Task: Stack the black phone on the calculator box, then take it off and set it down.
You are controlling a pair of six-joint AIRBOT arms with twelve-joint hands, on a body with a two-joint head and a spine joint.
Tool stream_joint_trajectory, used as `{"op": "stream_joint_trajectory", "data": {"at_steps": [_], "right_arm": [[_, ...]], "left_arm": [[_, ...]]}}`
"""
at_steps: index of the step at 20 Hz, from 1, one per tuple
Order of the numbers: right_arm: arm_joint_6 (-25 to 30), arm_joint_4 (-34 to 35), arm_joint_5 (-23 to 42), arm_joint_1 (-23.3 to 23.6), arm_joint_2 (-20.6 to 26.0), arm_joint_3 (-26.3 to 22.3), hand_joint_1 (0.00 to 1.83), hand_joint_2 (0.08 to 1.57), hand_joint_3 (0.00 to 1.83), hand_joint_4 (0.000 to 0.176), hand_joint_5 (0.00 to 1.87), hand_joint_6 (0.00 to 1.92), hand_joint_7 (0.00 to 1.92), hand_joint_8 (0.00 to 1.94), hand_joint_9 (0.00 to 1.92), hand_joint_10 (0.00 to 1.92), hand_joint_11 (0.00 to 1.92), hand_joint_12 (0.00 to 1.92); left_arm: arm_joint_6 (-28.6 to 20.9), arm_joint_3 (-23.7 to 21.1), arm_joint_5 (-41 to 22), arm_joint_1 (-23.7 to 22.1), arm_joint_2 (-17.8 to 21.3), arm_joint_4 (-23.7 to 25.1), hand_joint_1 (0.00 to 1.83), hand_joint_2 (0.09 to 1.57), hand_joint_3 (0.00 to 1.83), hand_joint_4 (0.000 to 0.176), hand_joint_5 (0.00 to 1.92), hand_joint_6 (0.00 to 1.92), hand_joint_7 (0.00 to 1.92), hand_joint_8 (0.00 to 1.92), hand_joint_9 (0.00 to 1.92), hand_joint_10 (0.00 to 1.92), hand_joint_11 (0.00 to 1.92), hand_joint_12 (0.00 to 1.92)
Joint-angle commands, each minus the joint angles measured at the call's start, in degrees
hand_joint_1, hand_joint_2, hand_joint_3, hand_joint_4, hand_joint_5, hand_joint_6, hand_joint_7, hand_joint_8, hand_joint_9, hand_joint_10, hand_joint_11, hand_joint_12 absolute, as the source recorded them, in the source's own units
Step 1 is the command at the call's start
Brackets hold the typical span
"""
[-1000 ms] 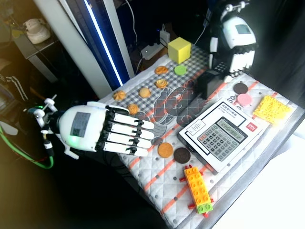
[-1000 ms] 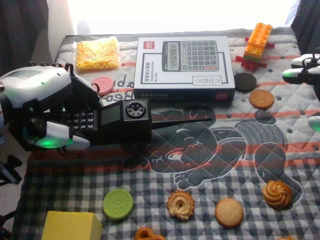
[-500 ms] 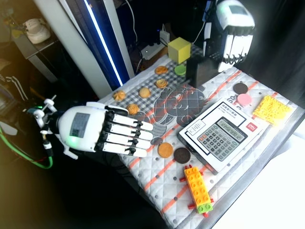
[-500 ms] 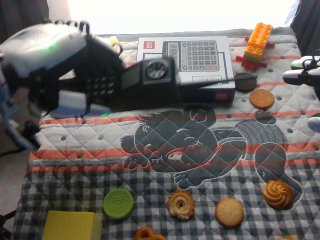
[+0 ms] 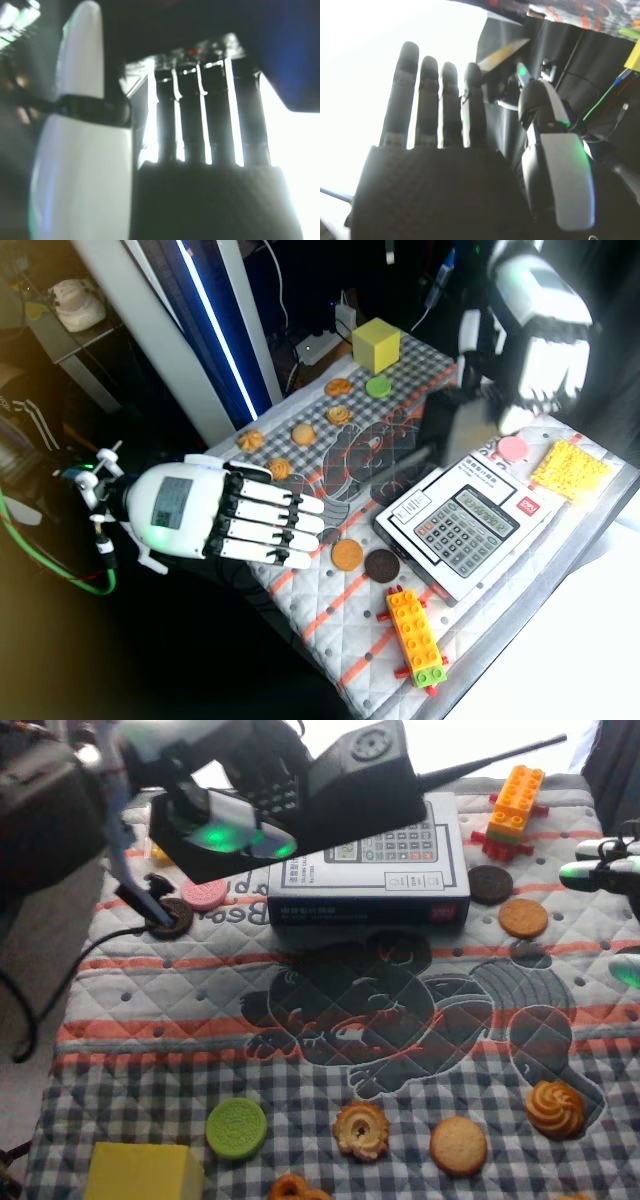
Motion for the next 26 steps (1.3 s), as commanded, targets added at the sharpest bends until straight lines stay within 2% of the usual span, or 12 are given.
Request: {"op": "stream_joint_trajectory", "data": {"at_steps": [1, 2, 4, 5, 7, 10, 11, 13, 18, 21, 22, 26], "right_arm": [[0.01, 1.33, 6.94, 0.9, 0.0, 0.49, 0.51, 1.3, 0.0, 0.008, 0.44, 0.0, 0.34, 0.0, 0.4, 0.02, 0.48, 0.16], [0.01, 1.24, 6.94, 1.05, -0.08, 0.55, 0.51, 1.3, 0.0, 0.004, 0.44, 0.0, 0.34, 0.0, 0.4, 0.01, 0.47, 0.15], [0.01, 1.04, 6.92, 1.41, -0.27, 0.7, 0.51, 1.31, 0.0, 0.0, 0.44, 0.0, 0.35, 0.01, 0.43, 0.02, 0.49, 0.17], [0.01, 0.94, 6.83, 1.57, -0.38, 0.76, 0.52, 1.3, 0.0, 0.0, 0.44, 0.0, 0.35, 0.0, 0.42, 0.01, 0.49, 0.16], [0.01, 0.69, 6.57, 1.82, -0.65, 0.94, 0.52, 1.3, 0.0, 0.0, 0.44, 0.0, 0.35, 0.0, 0.42, 0.01, 0.49, 0.17], [0.01, 0.62, 6.41, 1.9, -0.72, 0.96, 0.5, 1.3, 0.0, 0.0, 0.44, 0.0, 0.36, 0.01, 0.45, 0.01, 0.5, 0.18], [0.01, 0.62, 6.4, 1.9, -0.72, 0.96, 0.49, 1.3, 0.0, 0.008, 0.44, 0.0, 0.36, 0.0, 0.44, 0.01, 0.49, 0.17], [0.01, 0.62, 6.39, 1.9, -0.73, 0.95, 0.48, 1.3, 0.0, 0.009, 0.43, 0.0, 0.36, 0.0, 0.44, 0.01, 0.49, 0.18], [0.01, 0.62, 6.39, 1.9, -0.8, 0.95, 0.5, 1.3, 0.0, 0.009, 0.44, 0.0, 0.36, 0.0, 0.44, 0.0, 0.48, 0.17], [0.01, 0.61, 6.4, 1.91, -0.84, 0.94, 0.47, 1.31, 0.0, 0.021, 0.43, 0.0, 0.35, 0.0, 0.43, 0.0, 0.48, 0.17], [0.01, 0.61, 6.42, 1.97, -0.84, 0.92, 0.52, 1.31, 0.0, 0.0, 0.44, 0.0, 0.36, 0.0, 0.42, 0.0, 0.46, 0.16], [0.01, -0.31, 6.57, 4.12, -1.06, 0.84, 0.57, 1.28, 0.0, 0.015, 0.45, 0.0, 0.45, 0.01, 0.52, 0.01, 0.56, 0.2]], "left_arm": [[-0.7, 1.39, -4.66, -1.58, -1.05, -0.3, 1.36, 1.06, 0.0, 0.0, 1.01, 0.92, 1.24, 0.5, 1.04, 0.81, 0.64, 0.97], [-0.69, 2.8, -3.65, -2.12, -2.57, -0.49, 1.27, 1.05, 0.01, 0.0, 1.03, 0.88, 1.2, 0.63, 1.05, 0.58, 0.7, 1.02], [-0.69, 5.46, -1.71, -2.87, -5.05, -1.17, 1.39, 1.05, 0.0, 0.0, 1.03, 0.84, 1.2, 0.58, 1.03, 0.96, 0.77, 1.0], [-0.69, 6.38, -0.91, -3.02, -6.01, -1.37, 1.29, 1.04, 0.0, 0.0, 1.06, 0.79, 1.22, 0.63, 1.13, 0.67, 0.93, 1.14], [-0.69, 7.96, 0.27, -2.99, -7.59, -2.11, 1.38, 1.07, 0.0, 0.0, 1.0, 0.82, 1.1, 0.79, 1.01, 1.06, 0.85, 1.1], [-0.69, 8.54, 0.96, -2.66, -8.44, -2.21, 1.23, 1.13, 0.0, 0.0, 0.85, 1.06, 1.03, 1.03, 0.93, 0.54, 0.6, 1.29], [-0.69, 8.57, 1.0, -2.53, -8.51, -2.24, 1.1, 1.06, 0.0, 0.0, 0.76, 0.44, 0.87, 0.54, 0.87, 0.45, 0.48, 1.31], [-0.69, 8.59, 1.07, -2.29, -8.56, -2.28, 0.96, 1.0, 0.0, 0.047, 0.69, 0.04, 0.77, 0.09, 0.67, 0.21, 0.07, 1.39], [-0.65, 7.84, 0.25, -1.69, -8.53, -2.23, 0.81, 0.91, 0.0, 0.172, 0.26, 0.0, 0.32, 0.0, 0.39, 0.0, 0.0, 1.07], [-0.61, 6.29, -1.88, -1.46, -7.91, -1.68, 0.73, 0.92, 0.0, 0.176, 0.19, 0.0, 0.24, 0.0, 0.3, 0.0, 0.0, 0.79], [-0.61, 4.92, -3.26, -1.41, -7.05, -0.9, 0.7, 0.9, 0.0, 0.176, 0.12, 0.0, 0.17, 0.0, 0.19, 0.0, 0.0, 0.63], [-0.63, -2.44, -9.66, -0.36, -1.64, 2.26, 0.59, 0.91, 0.0, 0.176, 0.11, 0.0, 0.21, 0.01, 0.25, 0.01, 0.0, 0.76]]}}
